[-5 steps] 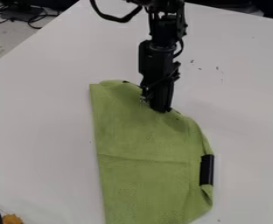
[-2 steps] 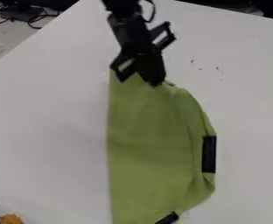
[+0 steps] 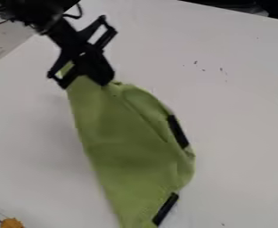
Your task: Fold the cloth from top right to the left
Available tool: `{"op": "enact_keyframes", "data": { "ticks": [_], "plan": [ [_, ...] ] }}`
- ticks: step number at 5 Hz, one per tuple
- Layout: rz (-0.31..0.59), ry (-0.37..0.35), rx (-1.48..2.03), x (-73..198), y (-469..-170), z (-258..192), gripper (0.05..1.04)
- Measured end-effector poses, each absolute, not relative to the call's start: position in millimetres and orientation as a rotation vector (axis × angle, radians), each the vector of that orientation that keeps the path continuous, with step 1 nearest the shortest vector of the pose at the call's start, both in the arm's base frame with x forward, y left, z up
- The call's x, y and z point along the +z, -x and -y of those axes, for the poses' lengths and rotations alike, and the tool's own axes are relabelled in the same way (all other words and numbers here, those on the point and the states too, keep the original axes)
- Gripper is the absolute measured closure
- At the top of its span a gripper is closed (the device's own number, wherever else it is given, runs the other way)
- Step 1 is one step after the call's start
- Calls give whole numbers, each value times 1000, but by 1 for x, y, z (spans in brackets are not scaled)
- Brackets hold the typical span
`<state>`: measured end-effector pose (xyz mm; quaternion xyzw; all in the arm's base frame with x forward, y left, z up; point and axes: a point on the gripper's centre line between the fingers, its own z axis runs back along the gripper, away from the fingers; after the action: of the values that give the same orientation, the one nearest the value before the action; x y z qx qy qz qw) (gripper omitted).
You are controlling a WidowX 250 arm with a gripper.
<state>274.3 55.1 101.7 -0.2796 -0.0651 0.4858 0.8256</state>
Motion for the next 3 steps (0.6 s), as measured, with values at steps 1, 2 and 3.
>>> {"op": "enact_keyframes", "data": {
  "ticks": [1,2,3],
  "plan": [
    [60,584,939,85,-255,-77,1001],
    [80,556,876,56,-240,-85,1001],
    [150,512,875,34,-230,-83,1001]
  ]
}}
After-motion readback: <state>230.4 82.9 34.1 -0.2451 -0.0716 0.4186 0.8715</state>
